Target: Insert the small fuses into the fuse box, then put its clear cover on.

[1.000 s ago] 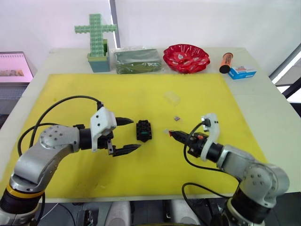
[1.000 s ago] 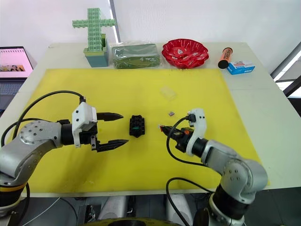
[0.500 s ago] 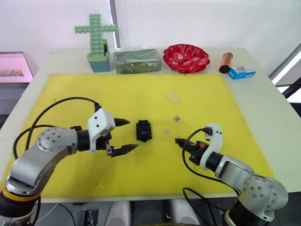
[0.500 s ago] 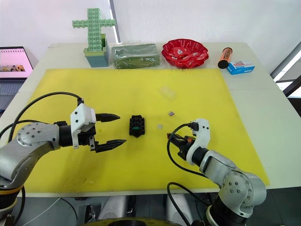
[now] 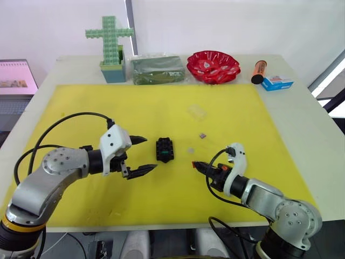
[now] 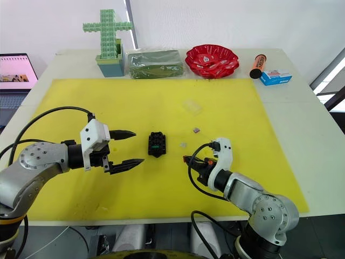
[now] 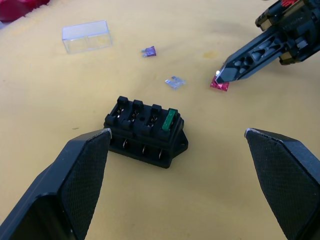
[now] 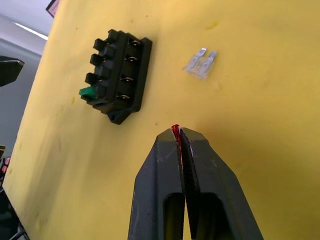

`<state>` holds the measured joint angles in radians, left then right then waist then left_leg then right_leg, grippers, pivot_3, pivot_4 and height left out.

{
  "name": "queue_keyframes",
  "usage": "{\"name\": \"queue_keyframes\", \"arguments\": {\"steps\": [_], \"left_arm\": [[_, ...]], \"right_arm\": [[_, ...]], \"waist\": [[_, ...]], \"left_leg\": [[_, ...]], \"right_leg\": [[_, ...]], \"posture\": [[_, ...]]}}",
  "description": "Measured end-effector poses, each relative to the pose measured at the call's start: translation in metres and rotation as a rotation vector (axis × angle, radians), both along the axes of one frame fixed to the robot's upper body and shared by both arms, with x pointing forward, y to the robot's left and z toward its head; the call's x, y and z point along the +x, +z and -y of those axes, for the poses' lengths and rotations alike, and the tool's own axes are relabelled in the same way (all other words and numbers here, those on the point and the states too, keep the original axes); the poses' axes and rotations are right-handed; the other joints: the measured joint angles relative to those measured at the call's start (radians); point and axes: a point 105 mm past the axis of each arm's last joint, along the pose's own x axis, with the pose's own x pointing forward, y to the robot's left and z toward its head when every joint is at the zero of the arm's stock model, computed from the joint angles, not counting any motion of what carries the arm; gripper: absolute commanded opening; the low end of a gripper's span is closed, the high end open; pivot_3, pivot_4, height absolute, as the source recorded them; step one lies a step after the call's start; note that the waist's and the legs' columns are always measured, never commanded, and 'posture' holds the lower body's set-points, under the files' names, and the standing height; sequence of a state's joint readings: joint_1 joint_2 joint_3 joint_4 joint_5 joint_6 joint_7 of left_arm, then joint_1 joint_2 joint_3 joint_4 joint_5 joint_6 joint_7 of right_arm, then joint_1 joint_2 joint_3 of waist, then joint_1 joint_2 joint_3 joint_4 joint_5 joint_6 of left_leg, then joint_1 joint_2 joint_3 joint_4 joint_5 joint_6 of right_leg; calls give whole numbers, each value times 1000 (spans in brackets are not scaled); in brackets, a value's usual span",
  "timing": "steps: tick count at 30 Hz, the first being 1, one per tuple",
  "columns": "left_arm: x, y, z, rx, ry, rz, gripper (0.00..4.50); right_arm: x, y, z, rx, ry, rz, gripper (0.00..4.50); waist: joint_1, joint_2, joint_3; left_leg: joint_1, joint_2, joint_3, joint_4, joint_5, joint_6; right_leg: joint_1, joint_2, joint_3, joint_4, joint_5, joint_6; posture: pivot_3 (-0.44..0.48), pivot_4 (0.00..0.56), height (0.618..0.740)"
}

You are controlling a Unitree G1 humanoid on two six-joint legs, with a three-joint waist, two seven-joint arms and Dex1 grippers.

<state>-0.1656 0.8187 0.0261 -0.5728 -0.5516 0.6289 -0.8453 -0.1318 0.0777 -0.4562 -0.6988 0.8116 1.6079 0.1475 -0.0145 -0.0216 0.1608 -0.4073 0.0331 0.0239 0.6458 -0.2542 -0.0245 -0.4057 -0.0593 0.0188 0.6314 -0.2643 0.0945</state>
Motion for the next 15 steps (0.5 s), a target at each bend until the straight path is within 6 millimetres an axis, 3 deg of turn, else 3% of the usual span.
{"name": "queue_keyframes", "arguments": {"steps": [2,5,10,15], "left_arm": [[0,0,0,0,0,0,4500],[0,0,0,0,-1,2,4500],[1,1,0,3,0,14,4500],[5,-1,-2,2,6,17,4500]], "right_arm": [[0,-1,0,-2,0,-6,26],[-2,-5,0,2,2,-25,696],[-11,-4,-1,19,34,-19,2402],[-31,7,11,-26,205,35,4089]], "waist": [[0,0,0],[1,0,0],[1,0,0],[0,0,0]], "left_leg": [[0,0,0,0,0,0],[0,0,0,0,0,0],[0,0,0,0,0,0],[0,0,0,0,0,0]], "right_leg": [[0,0,0,0,0,0],[0,0,0,0,0,0],[0,0,0,-1,0,0],[1,-1,1,-2,0,-1]], "posture": [[0,150,740],[0,150,740],[0,150,740],[0,150,740]]}}
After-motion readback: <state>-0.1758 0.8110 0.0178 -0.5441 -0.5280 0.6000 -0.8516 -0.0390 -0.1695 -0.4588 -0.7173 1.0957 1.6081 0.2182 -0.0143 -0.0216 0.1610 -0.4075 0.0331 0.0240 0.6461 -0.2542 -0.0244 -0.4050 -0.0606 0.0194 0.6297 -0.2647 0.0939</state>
